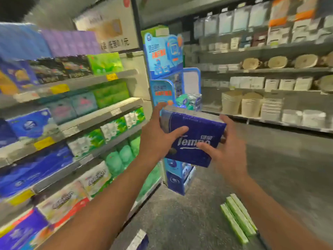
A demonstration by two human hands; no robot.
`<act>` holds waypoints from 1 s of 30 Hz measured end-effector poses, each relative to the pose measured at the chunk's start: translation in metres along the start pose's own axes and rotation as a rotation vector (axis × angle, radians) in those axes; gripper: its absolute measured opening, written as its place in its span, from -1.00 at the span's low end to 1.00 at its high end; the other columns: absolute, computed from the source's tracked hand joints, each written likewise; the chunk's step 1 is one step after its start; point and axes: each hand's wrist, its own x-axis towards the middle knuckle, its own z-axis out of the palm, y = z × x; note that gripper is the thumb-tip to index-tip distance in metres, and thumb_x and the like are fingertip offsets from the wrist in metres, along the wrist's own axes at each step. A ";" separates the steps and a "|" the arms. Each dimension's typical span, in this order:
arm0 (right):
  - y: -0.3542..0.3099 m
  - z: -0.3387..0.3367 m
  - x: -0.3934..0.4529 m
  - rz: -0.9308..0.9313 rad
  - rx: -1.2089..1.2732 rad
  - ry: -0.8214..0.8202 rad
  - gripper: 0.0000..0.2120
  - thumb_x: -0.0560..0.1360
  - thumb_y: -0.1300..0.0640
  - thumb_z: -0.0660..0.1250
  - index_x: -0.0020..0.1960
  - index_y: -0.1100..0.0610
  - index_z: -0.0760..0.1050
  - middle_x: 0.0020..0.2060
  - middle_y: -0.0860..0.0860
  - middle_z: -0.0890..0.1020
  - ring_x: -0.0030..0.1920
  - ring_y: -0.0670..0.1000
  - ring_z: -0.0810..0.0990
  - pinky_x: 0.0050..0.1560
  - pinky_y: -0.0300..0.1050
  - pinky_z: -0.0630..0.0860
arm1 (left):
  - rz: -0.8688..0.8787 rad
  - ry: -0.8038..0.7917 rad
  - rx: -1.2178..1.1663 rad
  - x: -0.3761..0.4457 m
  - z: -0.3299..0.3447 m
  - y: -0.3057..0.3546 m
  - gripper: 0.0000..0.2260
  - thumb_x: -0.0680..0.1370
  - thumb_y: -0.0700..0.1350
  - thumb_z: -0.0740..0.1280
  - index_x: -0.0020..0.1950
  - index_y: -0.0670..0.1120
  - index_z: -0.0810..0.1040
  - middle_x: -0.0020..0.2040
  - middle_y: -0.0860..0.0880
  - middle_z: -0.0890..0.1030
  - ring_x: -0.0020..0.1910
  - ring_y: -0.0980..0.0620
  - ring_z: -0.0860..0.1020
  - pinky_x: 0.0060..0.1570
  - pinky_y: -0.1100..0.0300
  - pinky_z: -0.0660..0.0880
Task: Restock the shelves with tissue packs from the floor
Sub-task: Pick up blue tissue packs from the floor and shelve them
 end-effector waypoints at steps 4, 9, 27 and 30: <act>-0.062 0.150 0.022 -0.089 0.054 -0.117 -0.12 0.26 0.09 0.64 0.42 -0.19 0.24 -0.01 -0.20 0.62 -0.12 -0.27 0.63 -0.13 -0.30 0.58 | -0.048 0.175 0.126 0.023 -0.135 -0.060 -0.18 0.30 0.21 0.55 0.45 0.29 0.19 0.19 0.03 0.60 0.09 -0.02 0.61 0.06 0.06 0.57; -0.135 0.320 0.035 -0.236 0.120 -0.192 -0.11 0.23 0.06 0.65 0.41 -0.20 0.24 0.01 -0.09 0.65 -0.09 -0.02 0.67 -0.04 0.00 0.62 | -0.087 0.329 0.340 0.043 -0.286 -0.129 -0.03 0.27 0.18 0.58 0.51 0.30 0.05 0.24 -0.08 0.57 0.20 -0.15 0.53 0.12 -0.01 0.52; -0.310 0.692 0.120 -0.548 0.507 -0.415 -0.17 0.37 0.11 0.57 0.49 -0.13 0.21 0.35 -0.05 0.50 0.23 0.01 0.51 0.14 -0.14 0.42 | -0.195 0.893 0.767 0.156 -0.569 -0.253 0.00 0.39 0.17 0.51 0.57 0.22 -0.15 0.23 -0.04 0.59 0.08 -0.09 0.60 0.07 -0.04 0.56; -0.333 0.738 0.135 -0.564 0.515 -0.489 -0.18 0.40 0.09 0.54 0.51 -0.13 0.16 0.30 -0.02 0.54 0.15 -0.03 0.54 0.00 -0.23 0.40 | -0.233 0.947 0.816 0.176 -0.600 -0.270 0.00 0.41 0.11 0.52 0.58 0.15 -0.15 0.21 -0.03 0.60 0.12 -0.05 0.60 0.12 0.01 0.55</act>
